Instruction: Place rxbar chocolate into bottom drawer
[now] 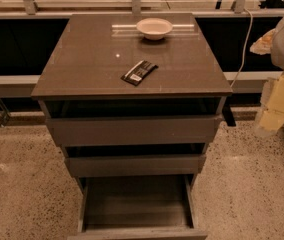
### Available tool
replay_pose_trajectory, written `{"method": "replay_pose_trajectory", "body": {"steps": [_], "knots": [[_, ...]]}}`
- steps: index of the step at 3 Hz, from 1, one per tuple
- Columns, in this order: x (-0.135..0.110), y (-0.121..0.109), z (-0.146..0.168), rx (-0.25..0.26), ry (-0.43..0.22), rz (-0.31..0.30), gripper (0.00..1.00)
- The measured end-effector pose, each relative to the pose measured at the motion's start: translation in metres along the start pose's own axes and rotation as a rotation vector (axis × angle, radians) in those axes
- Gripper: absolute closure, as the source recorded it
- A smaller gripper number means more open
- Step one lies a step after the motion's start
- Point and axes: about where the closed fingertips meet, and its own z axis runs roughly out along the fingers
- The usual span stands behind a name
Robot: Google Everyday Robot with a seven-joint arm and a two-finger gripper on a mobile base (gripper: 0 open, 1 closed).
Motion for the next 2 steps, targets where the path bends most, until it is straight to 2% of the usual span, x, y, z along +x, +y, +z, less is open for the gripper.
{"method": "replay_pose_trajectory", "body": {"steps": [1, 2], "knots": [[0.0, 0.0, 0.0, 0.0, 0.0, 0.0, 0.0], [-0.025, -0.018, 0.015, 0.015, -0.104, -0.004, 0.0]]}}
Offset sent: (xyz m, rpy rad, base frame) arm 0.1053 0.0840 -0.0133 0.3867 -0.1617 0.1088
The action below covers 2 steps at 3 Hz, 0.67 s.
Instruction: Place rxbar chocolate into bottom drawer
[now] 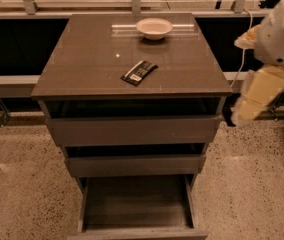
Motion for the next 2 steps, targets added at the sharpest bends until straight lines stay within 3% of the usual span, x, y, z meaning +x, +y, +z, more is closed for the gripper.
{"method": "replay_pose_trajectory", "body": {"steps": [1, 2], "knots": [[-0.071, -0.056, 0.033, 0.039, -0.233, -0.004, 0.0], [-0.138, -0.1, 0.047, 0.097, -0.42, 0.023, 0.0]]}}
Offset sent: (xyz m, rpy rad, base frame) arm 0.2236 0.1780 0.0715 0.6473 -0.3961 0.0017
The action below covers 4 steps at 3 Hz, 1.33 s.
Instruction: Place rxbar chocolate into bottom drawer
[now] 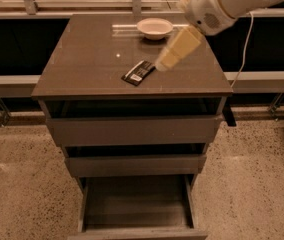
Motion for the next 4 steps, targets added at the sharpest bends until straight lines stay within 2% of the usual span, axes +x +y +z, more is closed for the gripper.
{"method": "replay_pose_trajectory", "body": {"steps": [1, 2, 3, 4], "knots": [[-0.024, -0.03, 0.036, 0.071, -0.124, 0.134, 0.0], [-0.016, -0.049, 0.07, 0.143, -0.176, 0.25, 0.0], [0.004, -0.064, 0.105, 0.182, -0.228, 0.324, 0.0], [0.014, -0.074, 0.133, 0.172, -0.254, 0.329, 0.0]]}}
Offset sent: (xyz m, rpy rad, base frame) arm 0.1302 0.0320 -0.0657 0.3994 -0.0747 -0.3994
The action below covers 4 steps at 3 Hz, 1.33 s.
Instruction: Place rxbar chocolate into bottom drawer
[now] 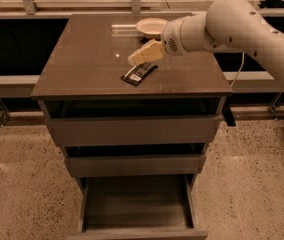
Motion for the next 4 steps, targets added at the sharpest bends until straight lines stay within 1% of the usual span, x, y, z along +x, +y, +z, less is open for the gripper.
{"method": "replay_pose_trajectory", "body": {"steps": [1, 2, 3, 4], "knots": [[0.014, -0.004, 0.019, -0.031, 0.023, -0.024, 0.0], [0.033, -0.003, 0.038, -0.066, 0.06, -0.037, 0.0], [0.046, 0.001, 0.053, -0.069, 0.094, -0.057, 0.0], [0.054, 0.005, 0.061, -0.071, 0.112, -0.067, 0.0]]}}
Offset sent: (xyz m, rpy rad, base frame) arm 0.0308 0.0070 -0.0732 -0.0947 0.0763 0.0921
